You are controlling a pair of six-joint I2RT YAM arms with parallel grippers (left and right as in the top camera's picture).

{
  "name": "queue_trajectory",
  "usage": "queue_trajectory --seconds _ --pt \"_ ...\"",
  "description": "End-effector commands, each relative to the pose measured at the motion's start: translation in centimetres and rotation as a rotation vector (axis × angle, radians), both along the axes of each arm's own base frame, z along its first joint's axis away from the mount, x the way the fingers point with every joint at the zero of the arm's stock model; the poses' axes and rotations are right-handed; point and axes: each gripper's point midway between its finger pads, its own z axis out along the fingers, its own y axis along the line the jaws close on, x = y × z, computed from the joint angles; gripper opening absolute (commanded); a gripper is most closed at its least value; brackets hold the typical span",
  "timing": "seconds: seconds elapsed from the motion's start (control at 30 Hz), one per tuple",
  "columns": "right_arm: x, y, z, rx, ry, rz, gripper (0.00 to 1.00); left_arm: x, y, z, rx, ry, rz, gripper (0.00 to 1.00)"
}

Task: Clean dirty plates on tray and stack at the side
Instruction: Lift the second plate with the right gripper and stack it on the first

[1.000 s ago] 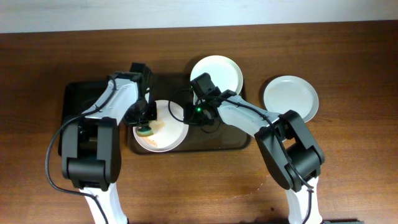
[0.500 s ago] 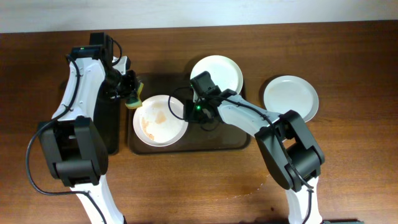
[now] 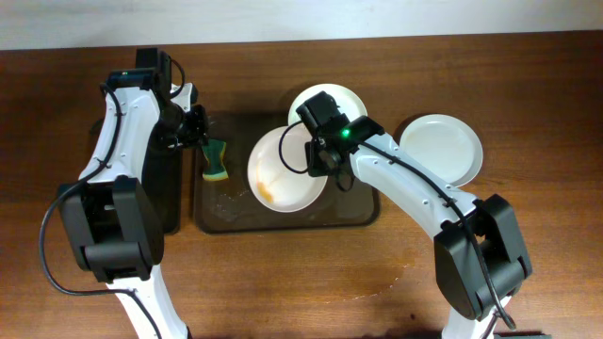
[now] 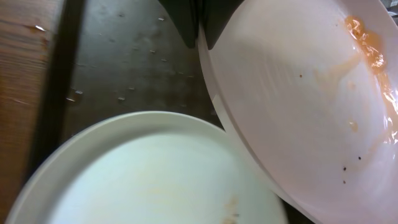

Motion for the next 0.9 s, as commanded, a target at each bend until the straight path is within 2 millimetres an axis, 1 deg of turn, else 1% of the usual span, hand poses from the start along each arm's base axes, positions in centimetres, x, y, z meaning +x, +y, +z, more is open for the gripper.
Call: queue_trajectory --seconds 0.0,0.03,0.07,0.1,0.13,0.2,0.23,0.27,0.33,0.37,0.4,0.5,0.53,0.57,0.6,0.63,0.67,0.7,0.77,0.83,0.87 --pt "1.5 -2.4 4.0 -0.094 -0.133 -0.053 0.04 0.6 0.1 0.3 0.01 -0.024 -0.016 0.13" --pt "1.5 -2.8 5.1 -0.121 -0.171 -0.063 0.04 0.6 0.1 0.4 0.01 -0.026 -0.016 0.13" --pt "1.4 -3.3 6.8 -0.177 -0.236 -0.076 0.04 0.6 0.1 0.3 0.01 -0.026 -0.016 0.17" --pt "1.1 -3.4 8.2 -0.218 -0.289 -0.079 0.04 0.6 0.1 0.3 0.011 -0.026 -0.015 0.19" --pt "0.7 -3.4 10.1 -0.285 -0.365 -0.082 0.04 0.6 0.2 0.3 0.016 -0.026 -0.015 0.21" --pt "-0.8 -2.7 14.2 -0.495 -0.567 -0.091 0.04 0.6 0.7 0.2 0.045 -0.023 -0.01 0.27" --pt "-1.4 -2.4 15.5 -0.563 -0.634 -0.095 0.04 0.6 0.7 0.2 0.047 -0.023 -0.01 0.27" --pt "-2.4 -1.7 17.3 -0.642 -0.725 -0.103 0.04 0.6 0.7 0.2 0.047 -0.023 -0.01 0.28" --pt "-4.0 -0.5 19.6 -0.721 -0.844 -0.109 0.04 0.6 0.7 0.2 0.047 -0.023 -0.01 0.28" --pt "-4.5 -0.2 20.2 -0.739 -0.874 -0.111 0.04 0.6 0.7 0.2 0.047 -0.023 -0.01 0.28" --pt "-4.8 0.0 20.6 -0.753 -0.893 -0.11 0.04 0.6 0.7 0.2 0.047 -0.023 -0.01 0.28" --pt "-4.9 0.1 20.6 -0.754 -0.894 -0.106 0.04 0.5 0.7 0.2 0.047 -0.02 -0.01 0.28" --pt "-4.8 0.3 20.1 -0.731 -0.875 -0.095 0.04 0.5 0.7 0.2 0.047 -0.02 -0.01 0.28" --pt "-4.5 0.6 18.7 -0.673 -0.817 -0.067 0.04 0.4 0.7 0.0 0.047 -0.014 -0.003 0.28" --pt "-4.1 0.7 17.6 -0.614 -0.755 -0.043 0.04 -0.1 1.3 -0.7 0.076 0.019 0.057 0.28" --pt "-3.9 0.8 16.9 -0.547 -0.706 -0.03 0.04 -0.6 1.5 -1.2 0.081 0.044 0.101 0.28" --pt "-3.7 0.7 16.3 -0.467 -0.646 -0.018 0.04 -0.9 1.3 -2.2 0.077 0.061 0.133 0.28" --pt "-3.3 0.3 15.9 -0.404 -0.599 -0.017 0.04 -1.0 1.0 -2.9 0.077 0.057 0.127 0.28" --pt "-2.1 -1.7 15.4 -0.273 -0.499 -0.049 0.04 -0.8 -0.2 -4.4 0.078 0.034 0.097 0.28" --pt "-1.2 -3.2 14.5 -0.159 -0.41 -0.073 0.04 -0.6 -1.6 -5.5 0.085 0.008 0.063 0.28" --pt "-0.8 -3.7 14.1 -0.117 -0.374 -0.081 0.04 -0.7 -1.8 -5.9 0.112 0.001 0.052 0.28"
